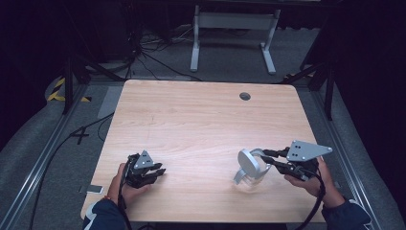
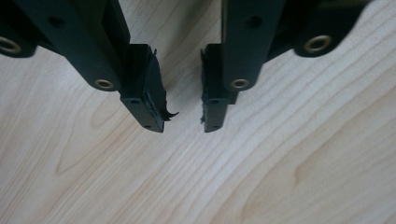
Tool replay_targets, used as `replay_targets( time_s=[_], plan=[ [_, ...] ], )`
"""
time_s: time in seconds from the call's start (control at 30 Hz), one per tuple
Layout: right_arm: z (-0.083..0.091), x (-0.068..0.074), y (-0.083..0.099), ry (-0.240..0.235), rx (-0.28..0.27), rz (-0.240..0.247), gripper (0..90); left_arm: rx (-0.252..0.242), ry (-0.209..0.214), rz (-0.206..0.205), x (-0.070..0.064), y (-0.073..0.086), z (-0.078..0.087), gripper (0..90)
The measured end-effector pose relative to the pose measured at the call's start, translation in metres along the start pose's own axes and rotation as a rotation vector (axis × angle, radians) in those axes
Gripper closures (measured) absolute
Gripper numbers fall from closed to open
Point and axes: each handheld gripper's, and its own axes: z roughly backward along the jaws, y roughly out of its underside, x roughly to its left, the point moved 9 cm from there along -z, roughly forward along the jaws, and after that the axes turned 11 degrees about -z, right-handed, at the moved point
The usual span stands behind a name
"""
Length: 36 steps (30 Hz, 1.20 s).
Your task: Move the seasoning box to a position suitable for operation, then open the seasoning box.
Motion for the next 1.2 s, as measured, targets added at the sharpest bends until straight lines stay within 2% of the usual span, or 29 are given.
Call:
replay_targets(
  time_s=[0.03, 0.07, 0.13, 0.17, 0.2, 0.23, 0.27, 0.3, 0.4, 0.43, 0.53, 0.6, 0.63, 0.77, 0.93, 1.2],
  plan=[
    [0.000, 0.000, 0.000, 0.000, 0.000, 0.000, 74.5, 0.000, 0.000, 0.000, 0.000, 0.000, 0.000, 68.2],
    [0.002, -0.005, 0.000, 0.022, -0.008, -0.010, 69.2, 0.003, -0.012, 0.005, 0.002, 0.001, 0.000, 65.5],
    [0.003, -0.008, 0.001, 0.033, -0.013, -0.010, 67.0, 0.002, -0.025, 0.007, 0.003, 0.002, 0.001, 60.0],
    [0.005, -0.013, 0.000, 0.050, -0.024, -0.024, 61.0, -0.004, -0.033, 0.020, 0.004, 0.002, 0.000, 56.3],
    [0.005, -0.013, 0.000, 0.050, -0.024, -0.024, 61.0, -0.004, -0.039, 0.028, 0.005, 0.003, 0.001, 56.3],
    [0.006, -0.018, 0.000, 0.062, -0.031, -0.037, 58.4, -0.005, -0.044, 0.042, 0.007, 0.005, 0.001, 50.1],
    [0.006, -0.018, 0.000, 0.062, -0.031, -0.037, 58.4, -0.005, -0.044, 0.042, 0.007, 0.005, 0.001, 47.5],
    [0.008, -0.022, 0.001, 0.070, -0.034, -0.043, 54.7, -0.015, -0.057, 0.065, 0.009, 0.006, 0.000, 44.2],
    [0.009, -0.026, 0.003, 0.085, -0.032, -0.048, 53.5, -0.007, -0.065, 0.084, 0.009, 0.006, 0.000, 40.9],
    [0.012, -0.029, 0.006, 0.093, -0.030, -0.053, 51.2, 0.000, -0.069, 0.085, 0.011, 0.007, 0.000, 34.0],
    [0.015, -0.033, 0.010, 0.108, -0.023, -0.059, 49.5, 0.017, -0.061, 0.085, 0.010, 0.009, 0.001, 30.5],
    [0.017, -0.036, 0.014, 0.124, -0.017, -0.062, 48.8, 0.005, -0.060, 0.085, 0.010, 0.008, -0.001, 28.2],
    [0.018, -0.037, 0.017, 0.126, -0.015, -0.060, 47.8, 0.011, -0.059, 0.070, 0.011, 0.008, 0.000, 26.2],
    [0.021, -0.040, 0.026, 0.145, 0.006, -0.052, 47.0, 0.010, -0.047, 0.078, 0.009, 0.008, -0.001, 23.2],
    [0.027, -0.045, 0.037, 0.176, 0.032, -0.045, 44.6, 0.024, -0.028, 0.054, 0.006, 0.008, -0.002, 17.8],
    [0.028, -0.052, 0.054, 0.209, 0.067, -0.063, 43.6, 0.029, -0.029, 0.050, 0.007, 0.008, -0.002, 16.8]
  ],
)
